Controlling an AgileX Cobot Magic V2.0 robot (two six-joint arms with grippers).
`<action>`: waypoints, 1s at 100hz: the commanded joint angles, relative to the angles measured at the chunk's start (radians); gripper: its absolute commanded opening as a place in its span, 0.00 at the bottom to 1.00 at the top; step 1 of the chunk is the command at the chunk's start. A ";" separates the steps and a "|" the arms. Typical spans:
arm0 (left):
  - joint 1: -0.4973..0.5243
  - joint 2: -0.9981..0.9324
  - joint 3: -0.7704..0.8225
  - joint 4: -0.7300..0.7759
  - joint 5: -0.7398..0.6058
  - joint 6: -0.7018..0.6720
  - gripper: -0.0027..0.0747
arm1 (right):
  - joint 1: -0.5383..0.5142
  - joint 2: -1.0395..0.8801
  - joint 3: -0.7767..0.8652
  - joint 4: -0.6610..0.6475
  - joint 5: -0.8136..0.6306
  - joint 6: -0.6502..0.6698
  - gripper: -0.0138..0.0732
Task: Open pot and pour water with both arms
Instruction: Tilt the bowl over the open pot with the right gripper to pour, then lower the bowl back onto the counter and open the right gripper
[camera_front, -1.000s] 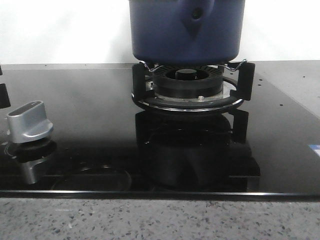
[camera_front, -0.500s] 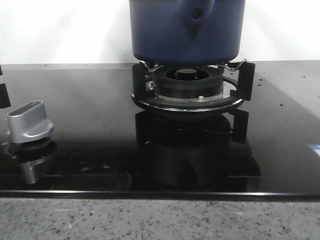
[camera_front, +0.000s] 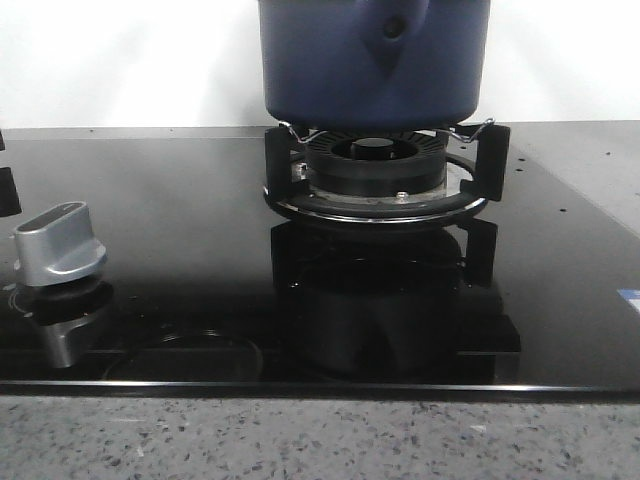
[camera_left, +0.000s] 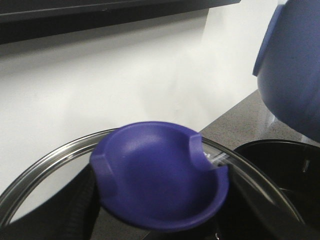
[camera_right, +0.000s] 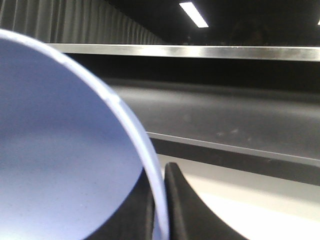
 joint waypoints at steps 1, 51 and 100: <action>0.004 -0.056 -0.034 -0.096 0.014 -0.010 0.39 | 0.001 -0.048 -0.024 -0.003 -0.090 -0.001 0.08; 0.004 -0.056 -0.034 -0.114 0.014 -0.010 0.39 | 0.001 -0.048 -0.024 -0.001 -0.063 -0.001 0.08; -0.011 -0.056 -0.034 -0.120 0.047 -0.010 0.39 | -0.003 -0.098 -0.093 0.015 0.215 -0.001 0.08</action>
